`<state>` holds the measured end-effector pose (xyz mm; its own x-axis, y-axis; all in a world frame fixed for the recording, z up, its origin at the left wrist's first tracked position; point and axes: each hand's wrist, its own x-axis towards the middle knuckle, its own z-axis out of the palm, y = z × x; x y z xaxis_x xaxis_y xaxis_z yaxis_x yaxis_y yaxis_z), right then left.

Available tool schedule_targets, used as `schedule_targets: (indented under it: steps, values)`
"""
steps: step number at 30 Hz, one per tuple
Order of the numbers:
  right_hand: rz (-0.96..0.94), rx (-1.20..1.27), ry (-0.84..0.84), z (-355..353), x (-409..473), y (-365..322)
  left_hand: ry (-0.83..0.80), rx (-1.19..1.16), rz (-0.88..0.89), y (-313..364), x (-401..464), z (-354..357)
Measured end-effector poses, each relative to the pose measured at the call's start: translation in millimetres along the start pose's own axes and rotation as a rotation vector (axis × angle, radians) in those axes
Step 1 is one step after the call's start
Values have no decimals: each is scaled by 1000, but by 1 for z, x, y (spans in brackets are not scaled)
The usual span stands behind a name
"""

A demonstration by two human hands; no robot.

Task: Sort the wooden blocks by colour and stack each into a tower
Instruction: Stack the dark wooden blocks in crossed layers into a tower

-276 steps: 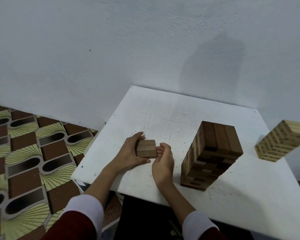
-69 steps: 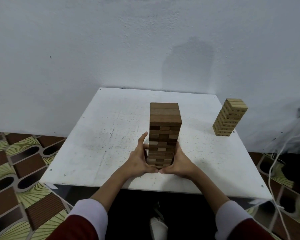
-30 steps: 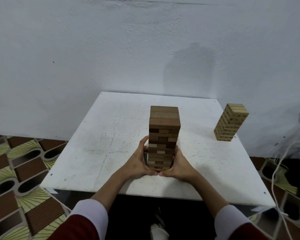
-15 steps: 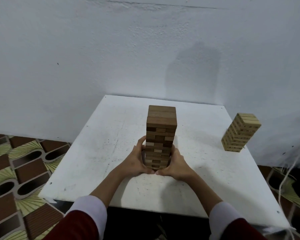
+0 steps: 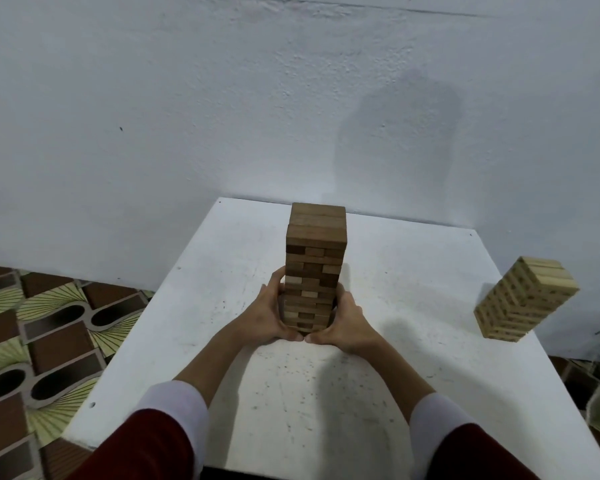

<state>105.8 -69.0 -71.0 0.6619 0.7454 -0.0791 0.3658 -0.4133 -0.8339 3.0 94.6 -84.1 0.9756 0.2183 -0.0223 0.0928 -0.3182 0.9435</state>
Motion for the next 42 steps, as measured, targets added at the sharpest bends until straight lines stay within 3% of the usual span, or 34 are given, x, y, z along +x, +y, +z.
schedule_targets:
  steps: [26, 32, 40, 42]
  values:
    - [14, -97, -12, 5, 41, -5, 21, -101, 7, 5, 20, -20]
    - [18, -145, 11, -1, 22, -9, 220, 148, -104, 6, 4, -13]
    - [13, -25, 144, -24, -46, 11, 826, 297, -262, 24, -44, 47]
    - [-25, -21, 238, -36, -74, 22, 810, 254, -194, 33, -54, 75]
